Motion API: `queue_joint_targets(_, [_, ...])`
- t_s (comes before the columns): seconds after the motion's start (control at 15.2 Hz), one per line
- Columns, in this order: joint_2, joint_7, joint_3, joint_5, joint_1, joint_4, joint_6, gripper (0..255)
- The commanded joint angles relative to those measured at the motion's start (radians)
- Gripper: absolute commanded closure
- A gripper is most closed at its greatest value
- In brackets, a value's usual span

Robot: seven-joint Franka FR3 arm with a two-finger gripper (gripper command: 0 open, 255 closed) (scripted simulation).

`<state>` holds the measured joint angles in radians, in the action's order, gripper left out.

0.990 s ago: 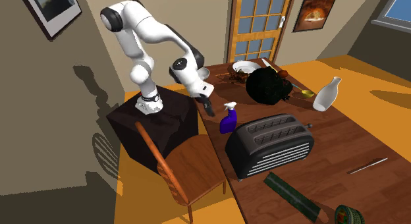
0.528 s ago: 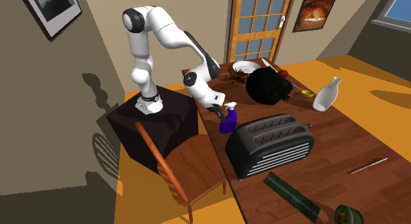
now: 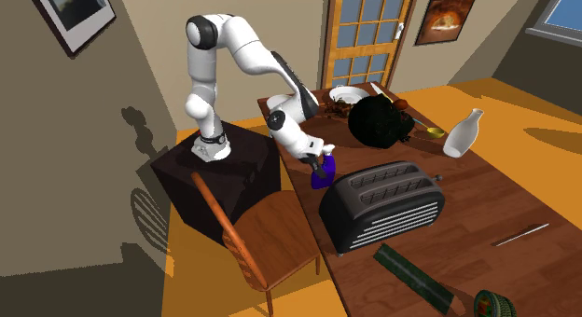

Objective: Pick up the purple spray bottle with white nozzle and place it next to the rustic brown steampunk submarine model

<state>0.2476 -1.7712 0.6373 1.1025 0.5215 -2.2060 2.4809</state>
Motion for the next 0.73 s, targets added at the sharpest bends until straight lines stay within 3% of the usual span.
queue_joint_targets(0.0, [0.003, -0.004, -0.001, 0.004, -0.001, 0.001, 0.0, 0])
queue_joint_targets(0.33, [0.003, -0.003, -0.001, 0.004, -0.001, 0.0, 0.0, 0])
queue_joint_targets(0.4, [0.003, -0.003, -0.001, 0.004, -0.001, 0.0, 0.0, 255])
queue_joint_targets(0.66, [0.003, -0.003, -0.001, 0.004, -0.001, 0.0, 0.0, 255])
